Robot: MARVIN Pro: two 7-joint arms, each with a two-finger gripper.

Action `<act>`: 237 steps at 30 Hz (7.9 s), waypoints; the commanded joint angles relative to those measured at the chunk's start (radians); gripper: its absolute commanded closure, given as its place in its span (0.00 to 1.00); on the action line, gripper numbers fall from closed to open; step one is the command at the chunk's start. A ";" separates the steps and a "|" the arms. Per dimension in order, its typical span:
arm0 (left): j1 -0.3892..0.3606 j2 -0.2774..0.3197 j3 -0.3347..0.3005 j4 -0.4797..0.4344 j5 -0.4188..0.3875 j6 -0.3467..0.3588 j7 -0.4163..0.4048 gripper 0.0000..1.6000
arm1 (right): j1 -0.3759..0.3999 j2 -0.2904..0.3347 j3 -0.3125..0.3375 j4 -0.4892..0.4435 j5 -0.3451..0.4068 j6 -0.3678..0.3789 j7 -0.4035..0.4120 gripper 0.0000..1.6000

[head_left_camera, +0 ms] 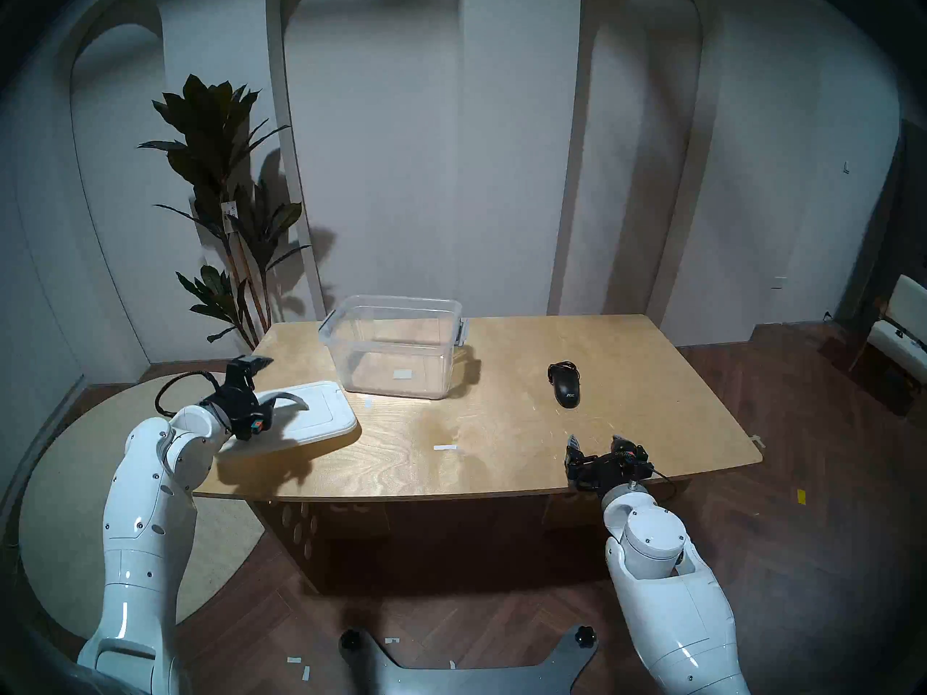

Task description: Open a storage container and put mouse inside

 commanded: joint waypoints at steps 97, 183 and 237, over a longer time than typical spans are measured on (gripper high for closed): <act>-0.484 -0.021 0.295 0.503 0.243 0.199 0.040 0.00 | 0.005 0.026 -0.024 -0.027 0.029 -0.011 -0.023 0.00; -0.290 0.124 0.274 0.148 0.203 -0.039 -0.301 0.00 | 0.005 0.050 -0.046 -0.028 0.054 -0.013 -0.045 0.00; -0.225 -0.108 -0.107 -0.064 -0.478 0.173 -0.269 0.00 | 0.010 0.065 -0.061 -0.023 0.070 -0.012 -0.059 0.00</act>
